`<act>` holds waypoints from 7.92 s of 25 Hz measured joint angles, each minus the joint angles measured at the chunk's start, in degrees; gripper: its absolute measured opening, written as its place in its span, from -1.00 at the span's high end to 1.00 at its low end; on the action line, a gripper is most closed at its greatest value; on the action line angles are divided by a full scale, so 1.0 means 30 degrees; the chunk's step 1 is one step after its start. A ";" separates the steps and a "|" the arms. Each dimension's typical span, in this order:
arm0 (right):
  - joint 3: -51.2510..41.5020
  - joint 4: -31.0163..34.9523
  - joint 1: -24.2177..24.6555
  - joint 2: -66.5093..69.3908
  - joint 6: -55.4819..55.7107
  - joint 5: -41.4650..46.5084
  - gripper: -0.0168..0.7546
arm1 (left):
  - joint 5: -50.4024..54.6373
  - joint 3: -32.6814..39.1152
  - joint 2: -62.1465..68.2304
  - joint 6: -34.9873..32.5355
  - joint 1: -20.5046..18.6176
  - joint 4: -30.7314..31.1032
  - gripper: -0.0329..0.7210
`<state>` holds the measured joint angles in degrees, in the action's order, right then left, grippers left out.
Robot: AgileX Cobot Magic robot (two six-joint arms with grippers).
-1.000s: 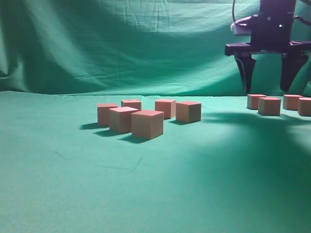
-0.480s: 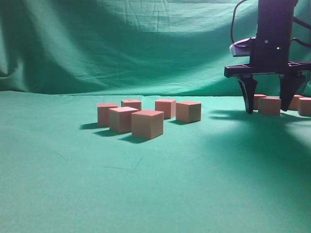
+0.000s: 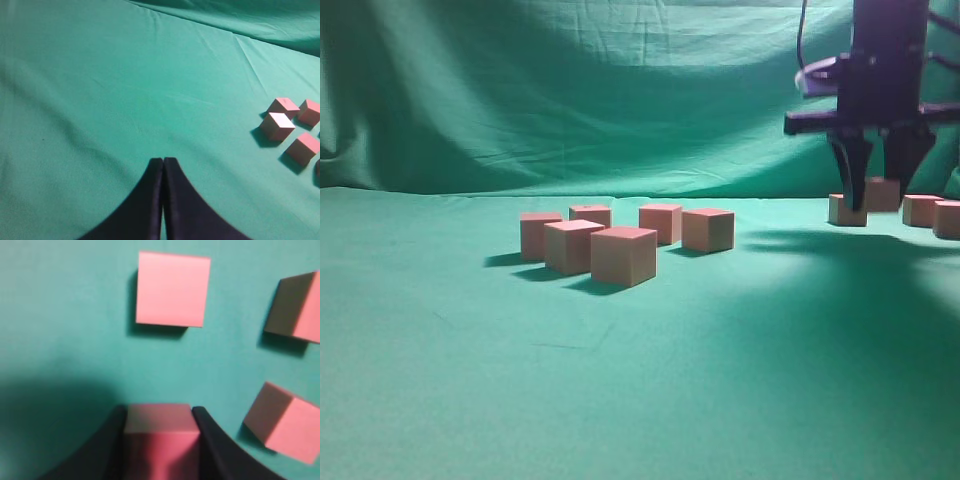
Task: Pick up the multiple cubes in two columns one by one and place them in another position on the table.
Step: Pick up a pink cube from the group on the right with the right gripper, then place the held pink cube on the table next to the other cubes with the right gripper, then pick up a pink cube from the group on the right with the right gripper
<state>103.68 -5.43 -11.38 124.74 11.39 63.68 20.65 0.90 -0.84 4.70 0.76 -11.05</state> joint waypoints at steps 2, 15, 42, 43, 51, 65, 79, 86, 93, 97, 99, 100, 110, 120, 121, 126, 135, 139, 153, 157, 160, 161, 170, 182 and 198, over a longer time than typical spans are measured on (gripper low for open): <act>0.0000 0.0000 -0.0215 -0.0994 -0.0038 0.0399 0.26 | 0.0000 0.0000 0.0000 0.0000 0.0000 0.0000 0.91; -0.2119 0.0063 -0.2233 -0.8051 -0.0560 0.2424 0.26 | 0.0000 0.0000 0.0000 0.0000 0.0000 0.0000 0.91; -1.2708 0.3411 -1.0621 -0.9852 -0.2293 -0.4309 0.26 | 0.0000 0.0000 0.0000 0.0000 0.0000 0.0000 0.91; -1.2708 0.3411 -1.0621 -0.9557 -0.1976 -0.4542 0.26 | 0.0000 0.0000 0.0000 0.0000 0.0000 0.0000 0.91; -1.2708 0.3385 -1.0621 -0.7650 -0.0609 -0.6476 0.26 | 0.0000 0.0000 0.0000 0.0000 0.0000 0.0000 0.91; -1.2708 0.1721 -1.0621 -0.5895 0.0454 -0.7976 0.26 | 0.0000 0.0000 0.0000 0.0000 0.0000 0.0000 0.91; -1.2708 0.0817 -1.0621 -0.5877 0.0727 -0.8575 0.26 | 0.0000 0.0000 0.0000 0.0000 0.0000 0.0000 0.91; -1.2708 0.0786 -1.0621 -0.5834 0.0923 -0.8419 0.26 | 0.0000 0.0000 0.0000 0.0000 0.0000 0.0000 0.91; -1.2666 0.0786 -1.0621 -0.5615 0.0934 -0.8374 0.26 | 0.0000 0.0000 0.0000 0.0000 0.0000 0.0000 0.91; -1.2624 0.0786 -1.0637 -0.5514 0.0934 -0.8282 -0.23 | 0.0000 0.0000 0.0000 0.0000 0.0000 0.0000 0.91; -1.2379 0.0786 -1.0637 -0.5480 0.0934 -0.7814 -0.52 | 0.0000 0.0000 0.0000 0.0000 0.0000 0.0000 0.91; -1.2139 0.0786 -1.0637 -0.5464 0.0934 -0.7385 -0.65 | 0.0000 0.0000 0.0000 0.0000 0.0000 0.0000 0.91; -0.6160 0.0481 -1.0637 -0.5464 0.0423 0.0355 -0.79 | 0.0000 0.0000 0.0000 0.0000 0.0000 0.0000 0.91; -0.3554 -0.4522 -0.9908 -0.7180 0.0038 0.2253 -0.53 | 0.0000 0.0000 0.0000 0.0000 0.0000 0.0000 0.91; -0.3554 -0.4620 -0.9411 -0.7509 0.0038 0.2253 -0.53 | 0.0000 0.0000 0.0000 0.0000 0.0000 0.0000 0.91; -0.3479 -0.4836 -0.5847 -0.8267 0.0111 0.2319 -0.47 | 0.0000 0.0000 0.0000 0.0000 0.0000 0.0000 0.91; -0.5643 -0.3999 0.1577 -0.7442 0.1612 0.2285 -0.47 | 0.0000 0.0000 0.0000 0.0000 0.0000 0.0000 0.91; -0.6316 -0.2103 0.3035 -0.6586 0.1765 0.1051 -0.47 | 0.0000 0.0000 0.0000 0.0000 0.0000 0.0000 0.91; -0.6258 -0.1150 0.2403 -0.3328 0.1883 -0.4630 -0.47 | 0.0000 0.0000 0.0000 0.0000 0.0000 0.0000 0.91; -0.5701 -0.1607 0.2403 -0.2581 0.1973 -0.4881 -0.47 | 0.0000 0.0000 0.0000 0.0000 0.0000 0.0000 0.91; -0.5410 -0.1655 0.2403 -0.2136 0.2470 -0.5376 -0.47 | 0.0000 0.0000 0.0000 0.0000 0.0000 0.0000 0.91; -0.5376 -0.1705 0.2403 -0.2028 0.2592 -0.5517 -0.47 | 0.0000 0.0000 0.0000 0.0000 0.0000 0.0000 0.91; -0.5334 -0.1769 0.2403 -0.1479 0.2809 -0.6154 -0.20 | 0.0000 0.0000 0.0000 0.0000 0.0000 0.0000 0.91; -0.3930 -0.1798 0.2403 -0.1216 0.2892 -0.3615 0.26 | 0.0000 0.0000 0.0000 0.0000 0.0000 0.0000 0.91; -0.2451 -0.1761 -0.0622 -0.7729 0.1965 0.2294 0.26 | 0.0000 0.0000 0.0000 0.0000 0.0000 0.0000 0.91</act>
<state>96.33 -10.72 -13.25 101.55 17.28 70.56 20.65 0.90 -0.84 4.70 0.76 -11.05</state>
